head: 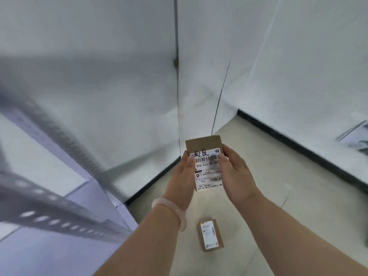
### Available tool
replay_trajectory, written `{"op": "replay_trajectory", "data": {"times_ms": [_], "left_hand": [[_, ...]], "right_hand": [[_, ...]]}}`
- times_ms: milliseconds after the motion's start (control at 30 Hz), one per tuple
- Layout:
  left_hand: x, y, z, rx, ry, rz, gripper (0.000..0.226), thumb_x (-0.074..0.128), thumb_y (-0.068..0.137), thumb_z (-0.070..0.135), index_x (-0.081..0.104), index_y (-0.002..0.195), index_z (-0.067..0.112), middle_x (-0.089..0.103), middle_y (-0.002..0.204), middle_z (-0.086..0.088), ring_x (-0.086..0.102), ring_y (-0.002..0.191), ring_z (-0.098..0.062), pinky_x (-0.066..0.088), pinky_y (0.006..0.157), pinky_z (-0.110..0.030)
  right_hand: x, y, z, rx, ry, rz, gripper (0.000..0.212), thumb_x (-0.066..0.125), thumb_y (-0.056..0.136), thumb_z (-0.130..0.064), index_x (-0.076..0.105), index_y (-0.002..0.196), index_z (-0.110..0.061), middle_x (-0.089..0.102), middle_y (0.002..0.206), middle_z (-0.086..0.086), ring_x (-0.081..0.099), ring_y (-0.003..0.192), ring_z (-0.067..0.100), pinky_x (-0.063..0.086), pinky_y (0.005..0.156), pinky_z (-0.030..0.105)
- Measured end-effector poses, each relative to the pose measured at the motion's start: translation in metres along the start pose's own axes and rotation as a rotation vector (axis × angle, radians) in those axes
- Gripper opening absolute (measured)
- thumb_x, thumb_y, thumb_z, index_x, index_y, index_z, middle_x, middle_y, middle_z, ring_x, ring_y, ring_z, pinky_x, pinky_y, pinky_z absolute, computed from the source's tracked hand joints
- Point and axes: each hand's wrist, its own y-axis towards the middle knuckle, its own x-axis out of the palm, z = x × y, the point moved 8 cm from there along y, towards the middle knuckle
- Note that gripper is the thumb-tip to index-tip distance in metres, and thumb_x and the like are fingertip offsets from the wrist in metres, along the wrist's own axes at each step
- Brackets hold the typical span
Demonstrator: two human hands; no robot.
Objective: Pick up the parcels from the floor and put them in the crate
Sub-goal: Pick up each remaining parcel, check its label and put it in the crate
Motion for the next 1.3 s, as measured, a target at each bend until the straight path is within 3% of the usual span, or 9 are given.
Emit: {"op": "replay_trajectory", "data": {"times_ms": [200,333,400,467,567,700,833,1000,1300], "left_hand": [[0.004,-0.126,0.179,0.224,0.066,0.031,0.029,0.034,0.1,0.04,0.061,0.111,0.043,0.072,0.107,0.01,0.067,0.101,-0.012,0.051,0.097,-0.045],[-0.006,-0.226,0.247,0.36,0.106,0.151,0.031,0.03,0.1,0.043,0.06,0.104,0.049,0.071,0.096,0.024,0.066,0.088,0.008,0.052,0.087,-0.026],[-0.011,-0.272,0.256,0.392,0.081,0.214,0.032,0.03,0.1,0.043,0.061,0.106,0.044,0.071,0.093,0.024,0.064,0.083,0.014,0.047,0.078,-0.016],[-0.019,-0.318,0.259,0.407,0.049,0.301,0.039,0.034,0.095,0.055,0.059,0.12,0.039,0.07,0.109,0.015,0.064,0.101,0.002,0.048,0.09,-0.023],[-0.039,-0.392,0.256,0.418,0.001,0.446,0.046,0.035,0.091,0.059,0.056,0.126,0.038,0.069,0.117,0.01,0.063,0.11,-0.009,0.047,0.101,-0.04],[-0.073,-0.497,0.259,0.466,0.005,0.608,0.033,0.032,0.1,0.04,0.064,0.101,0.038,0.072,0.096,0.012,0.066,0.087,0.002,0.052,0.085,-0.029],[-0.124,-0.591,0.243,0.433,-0.027,0.79,0.04,0.029,0.099,0.045,0.065,0.109,0.028,0.071,0.106,0.004,0.065,0.099,-0.012,0.047,0.077,-0.025],[-0.19,-0.703,0.214,0.419,-0.03,0.979,0.043,0.028,0.098,0.048,0.064,0.11,0.028,0.071,0.107,0.003,0.064,0.098,-0.012,0.043,0.068,-0.02],[-0.342,-0.944,0.126,0.273,-0.029,1.298,0.049,0.031,0.077,0.067,0.064,0.105,0.042,0.068,0.115,0.005,0.062,0.109,-0.019,0.047,0.099,-0.048]], "right_hand": [[-0.057,-0.099,-0.174,-0.203,0.133,-0.025,0.029,0.042,0.095,-0.041,0.059,0.119,-0.043,0.061,0.125,-0.015,0.056,0.114,0.004,0.042,0.102,0.032],[-0.069,-0.175,-0.248,-0.357,0.175,-0.152,0.03,0.038,0.099,-0.034,0.06,0.112,-0.049,0.071,0.101,-0.019,0.066,0.097,0.001,0.054,0.088,0.034],[-0.072,-0.216,-0.269,-0.414,0.179,-0.21,0.029,0.036,0.101,-0.03,0.059,0.109,-0.047,0.069,0.094,-0.022,0.064,0.09,-0.01,0.051,0.076,0.013],[-0.07,-0.259,-0.289,-0.486,0.151,-0.276,0.029,0.035,0.102,-0.027,0.057,0.108,-0.046,0.063,0.091,-0.028,0.058,0.08,-0.022,0.041,0.06,0.0],[-0.059,-0.32,-0.307,-0.577,0.107,-0.37,0.029,0.034,0.102,-0.03,0.056,0.112,-0.046,0.063,0.095,-0.029,0.057,0.085,-0.017,0.038,0.064,0.003],[-0.028,-0.403,-0.316,-0.617,0.156,-0.547,0.032,0.033,0.102,-0.033,0.059,0.117,-0.044,0.067,0.103,-0.02,0.06,0.093,-0.008,0.041,0.07,0.012],[0.019,-0.496,-0.327,-0.657,0.135,-0.776,0.035,0.03,0.103,-0.033,0.058,0.118,-0.046,0.068,0.106,-0.02,0.061,0.09,-0.013,0.045,0.061,0.004],[0.08,-0.603,-0.332,-0.742,0.075,-0.937,0.036,0.027,0.102,-0.038,0.059,0.116,-0.046,0.069,0.108,-0.021,0.061,0.102,-0.003,0.053,0.081,0.03],[0.233,-0.849,-0.302,-0.674,0.05,-1.255,0.036,0.027,0.093,-0.056,0.06,0.107,-0.053,0.068,0.102,-0.027,0.061,0.105,0.004,0.05,0.095,0.047]]}}
